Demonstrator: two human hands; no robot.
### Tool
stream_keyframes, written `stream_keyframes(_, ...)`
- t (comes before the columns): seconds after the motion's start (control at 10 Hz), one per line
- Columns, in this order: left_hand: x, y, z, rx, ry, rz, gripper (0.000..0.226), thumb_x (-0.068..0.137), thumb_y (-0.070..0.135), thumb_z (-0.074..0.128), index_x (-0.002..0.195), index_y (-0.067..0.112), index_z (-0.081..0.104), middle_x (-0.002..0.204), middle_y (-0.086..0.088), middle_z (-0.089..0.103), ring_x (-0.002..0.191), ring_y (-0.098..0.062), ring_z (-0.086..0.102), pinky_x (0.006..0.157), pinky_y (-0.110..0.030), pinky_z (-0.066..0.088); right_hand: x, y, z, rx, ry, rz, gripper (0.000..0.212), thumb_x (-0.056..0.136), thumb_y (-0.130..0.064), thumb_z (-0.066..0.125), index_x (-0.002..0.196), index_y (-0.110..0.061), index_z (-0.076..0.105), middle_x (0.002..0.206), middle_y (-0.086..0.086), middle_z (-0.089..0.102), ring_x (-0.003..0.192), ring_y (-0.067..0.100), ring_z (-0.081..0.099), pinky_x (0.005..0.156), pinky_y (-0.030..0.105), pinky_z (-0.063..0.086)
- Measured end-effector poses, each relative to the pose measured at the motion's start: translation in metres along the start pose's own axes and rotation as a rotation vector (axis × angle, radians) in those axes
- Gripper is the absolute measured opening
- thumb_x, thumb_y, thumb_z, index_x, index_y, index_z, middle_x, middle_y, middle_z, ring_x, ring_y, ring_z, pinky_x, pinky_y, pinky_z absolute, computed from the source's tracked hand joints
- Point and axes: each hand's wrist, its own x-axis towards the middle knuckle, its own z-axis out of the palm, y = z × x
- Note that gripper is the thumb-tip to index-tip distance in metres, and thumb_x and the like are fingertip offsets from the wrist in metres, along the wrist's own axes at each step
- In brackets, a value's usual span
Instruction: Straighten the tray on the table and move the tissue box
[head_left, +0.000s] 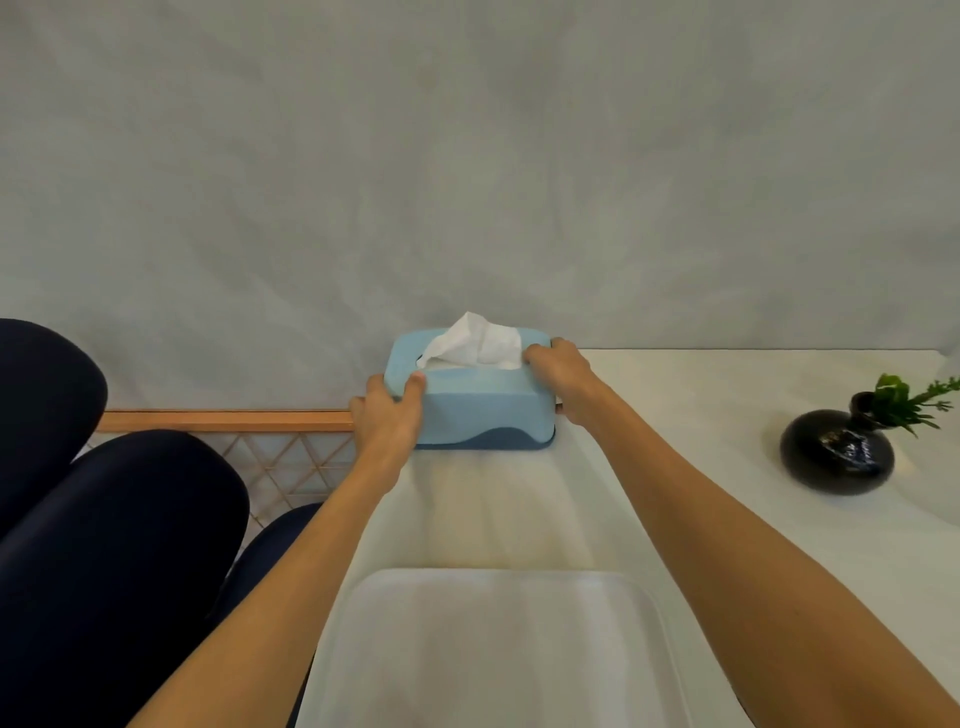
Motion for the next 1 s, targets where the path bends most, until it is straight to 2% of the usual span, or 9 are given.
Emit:
stream_keyframes(0.3,0.02,0.004,0.003,0.094,-0.063,0.034,0.059,0.093,0.052,0.04,0.136,0.012,0.036,0.13,-0.015,0.037,0.095,-0.027,0.045,0.081,-0.036,0.044,0.019,-0.002,0.003,-0.003,0.022,-0.03,0.044,0.091,-0.029,0.046,0.132,-0.012,0.044,0.127,0.013,0.056,0.11,0.031,0.058,0.093,0.046,0.052)
stream_keyframes(0.6,0.022,0.009,0.002,0.088,-0.098,0.016,0.063,0.092,0.053,0.042,0.136,0.008,0.038,0.131,-0.014,0.039,0.096,-0.024,0.044,0.078,-0.035,0.039,0.021,-0.004,0.001,-0.045,0.046,-0.031,0.044,0.094,-0.032,0.043,0.132,-0.011,0.044,0.129,0.014,0.055,0.111,0.032,0.057,0.096,0.048,0.05)
stream_keyframes(0.7,0.024,0.006,-0.003,0.086,-0.117,0.017,0.062,0.091,0.053,0.043,0.131,0.007,0.043,0.129,-0.015,0.048,0.099,-0.026,0.049,0.075,-0.035,0.04,0.018,0.0,-0.003,-0.053,0.043,-0.023,0.044,0.096,-0.03,0.04,0.134,-0.009,0.043,0.132,0.013,0.052,0.106,0.028,0.052,0.085,0.04,0.047)
stream_keyframes(0.8,0.017,0.006,-0.008,0.07,-0.118,0.019,0.057,0.092,0.051,0.042,0.127,0.006,0.045,0.126,-0.015,0.051,0.097,-0.025,0.05,0.072,-0.033,0.041,0.007,0.002,-0.012,-0.068,0.042,-0.016,0.048,0.097,-0.031,0.038,0.14,-0.008,0.037,0.14,0.012,0.046,0.112,0.028,0.048,0.087,0.04,0.042)
stream_keyframes(0.9,0.003,0.012,-0.015,0.061,-0.098,0.062,0.05,0.093,0.044,0.045,0.125,0.005,0.047,0.122,-0.014,0.051,0.1,-0.026,0.051,0.067,-0.028,0.038,-0.009,0.004,-0.023,-0.078,0.066,-0.019,0.049,0.098,-0.03,0.039,0.141,-0.006,0.034,0.144,0.013,0.042,0.117,0.029,0.047,0.098,0.043,0.042)
stream_keyframes(1.0,-0.012,0.025,-0.028,0.081,-0.034,0.075,0.051,0.092,0.034,0.05,0.133,0.005,0.043,0.131,-0.016,0.048,0.111,-0.03,0.052,0.076,-0.032,0.038,-0.034,0.0,-0.035,-0.111,0.115,-0.065,0.048,0.098,-0.025,0.04,0.142,-0.007,0.033,0.146,0.013,0.04,0.12,0.029,0.046,0.097,0.042,0.042)
